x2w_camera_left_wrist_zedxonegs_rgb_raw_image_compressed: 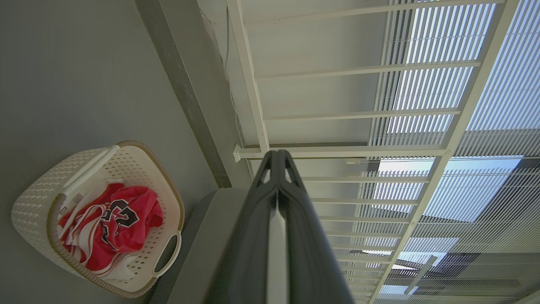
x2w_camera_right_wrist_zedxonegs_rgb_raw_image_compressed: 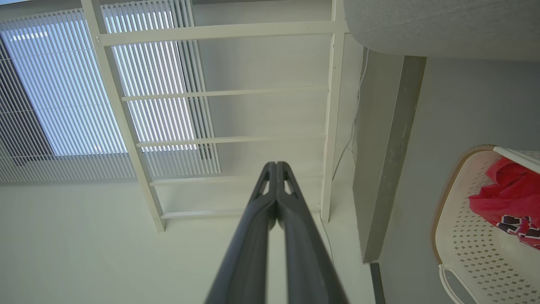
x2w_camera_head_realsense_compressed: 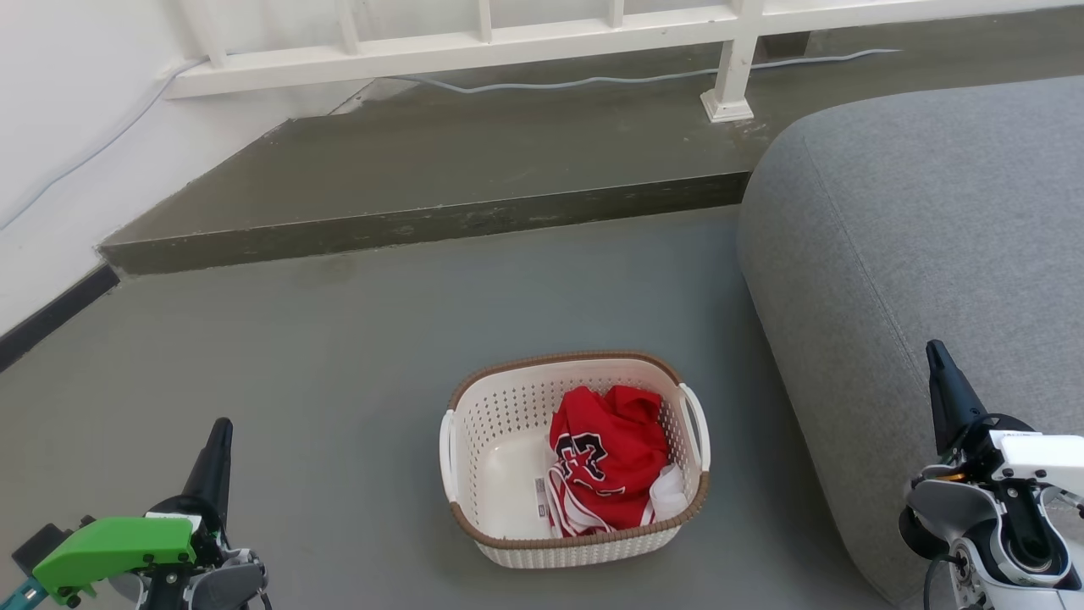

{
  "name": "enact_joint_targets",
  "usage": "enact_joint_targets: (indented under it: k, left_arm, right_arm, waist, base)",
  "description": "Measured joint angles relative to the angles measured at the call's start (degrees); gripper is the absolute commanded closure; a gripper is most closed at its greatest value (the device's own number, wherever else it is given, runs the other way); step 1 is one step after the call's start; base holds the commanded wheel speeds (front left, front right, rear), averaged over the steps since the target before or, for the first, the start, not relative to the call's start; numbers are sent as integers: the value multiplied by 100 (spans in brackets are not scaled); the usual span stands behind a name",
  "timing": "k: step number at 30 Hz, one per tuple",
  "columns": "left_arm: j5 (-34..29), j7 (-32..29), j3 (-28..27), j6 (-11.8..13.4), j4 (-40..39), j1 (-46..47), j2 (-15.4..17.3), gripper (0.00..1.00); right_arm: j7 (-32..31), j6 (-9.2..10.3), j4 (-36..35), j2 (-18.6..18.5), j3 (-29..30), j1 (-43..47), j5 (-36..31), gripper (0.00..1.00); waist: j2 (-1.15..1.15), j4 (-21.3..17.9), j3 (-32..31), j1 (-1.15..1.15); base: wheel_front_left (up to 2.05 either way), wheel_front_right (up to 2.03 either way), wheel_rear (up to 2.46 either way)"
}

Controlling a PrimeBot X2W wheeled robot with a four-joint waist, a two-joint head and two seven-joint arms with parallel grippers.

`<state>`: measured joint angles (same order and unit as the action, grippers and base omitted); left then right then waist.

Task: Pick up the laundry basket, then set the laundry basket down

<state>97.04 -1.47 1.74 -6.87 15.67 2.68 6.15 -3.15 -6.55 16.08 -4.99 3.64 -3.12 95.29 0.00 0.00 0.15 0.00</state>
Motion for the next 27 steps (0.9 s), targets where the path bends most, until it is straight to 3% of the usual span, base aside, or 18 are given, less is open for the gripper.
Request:
enact_joint_targets:
  k: [27]
  left_arm:
    - [-1,-1,-12,-1,18,2,-2,100]
  right_arm:
    - [0,0,4,11,11,-1,0,100]
  waist:
    - [0,0,0,0]
  base:
    - [0,0,0]
